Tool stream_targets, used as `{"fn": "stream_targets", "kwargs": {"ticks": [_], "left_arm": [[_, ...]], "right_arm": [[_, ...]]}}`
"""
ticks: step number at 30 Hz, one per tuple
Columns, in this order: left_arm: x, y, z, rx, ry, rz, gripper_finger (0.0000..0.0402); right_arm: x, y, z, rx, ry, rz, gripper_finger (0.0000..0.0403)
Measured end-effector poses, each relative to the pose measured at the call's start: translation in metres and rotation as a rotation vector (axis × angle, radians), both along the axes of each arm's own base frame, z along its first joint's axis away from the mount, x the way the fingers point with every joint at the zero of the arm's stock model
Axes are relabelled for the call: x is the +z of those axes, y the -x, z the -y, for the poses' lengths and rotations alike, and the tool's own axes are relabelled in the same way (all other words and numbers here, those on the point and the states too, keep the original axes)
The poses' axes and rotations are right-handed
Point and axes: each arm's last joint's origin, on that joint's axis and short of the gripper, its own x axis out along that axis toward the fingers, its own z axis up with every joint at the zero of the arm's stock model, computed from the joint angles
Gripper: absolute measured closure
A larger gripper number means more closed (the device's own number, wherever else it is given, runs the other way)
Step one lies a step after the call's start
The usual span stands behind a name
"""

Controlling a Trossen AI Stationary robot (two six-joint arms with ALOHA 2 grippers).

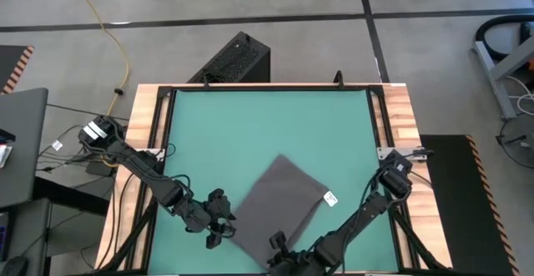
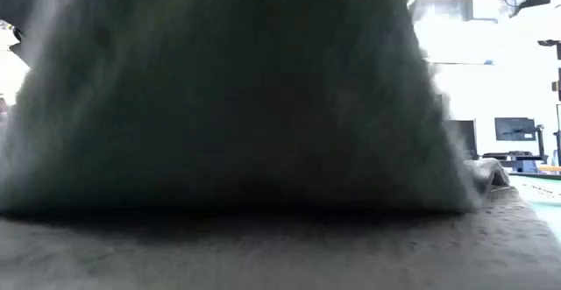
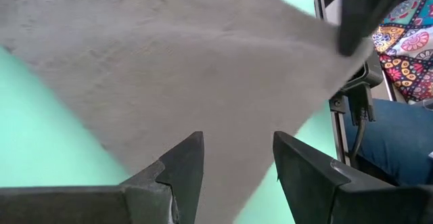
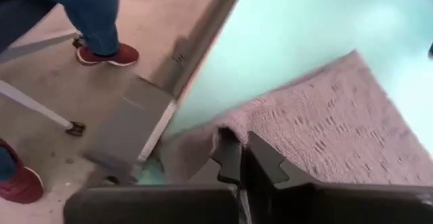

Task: Roll towel into tight, uniform cylinder
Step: Roll the gray towel

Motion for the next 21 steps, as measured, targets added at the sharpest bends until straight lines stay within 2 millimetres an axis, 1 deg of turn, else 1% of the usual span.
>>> {"fn": "stream_targets", "kwargs": {"ticks": [2,5,11,17,21], "left_arm": [[0.000,0.000,0.000,0.000,0.000,0.000,0.0235],[0.000,0.000,0.000,0.000,0.000,0.000,0.0235],[0.000,0.000,0.000,-0.010,-0.010,0.009,0.0235],[0.004,-0.002,0.002,-0.033,-0.010,0.048,0.0235],[0.006,-0.003,0.003,-0.046,-0.003,0.075,0.0235]], "right_arm": [[0.003,0.003,-0.003,-0.003,-0.011,-0.013,0.0377],[-0.002,0.004,-0.002,-0.029,-0.052,-0.058,0.0379],[-0.009,-0.002,0.007,-0.036,-0.183,-0.169,0.0364],[-0.009,-0.005,0.008,-0.025,-0.213,-0.177,0.0357],[-0.008,-0.003,0.006,-0.012,-0.208,-0.176,0.0334]]}}
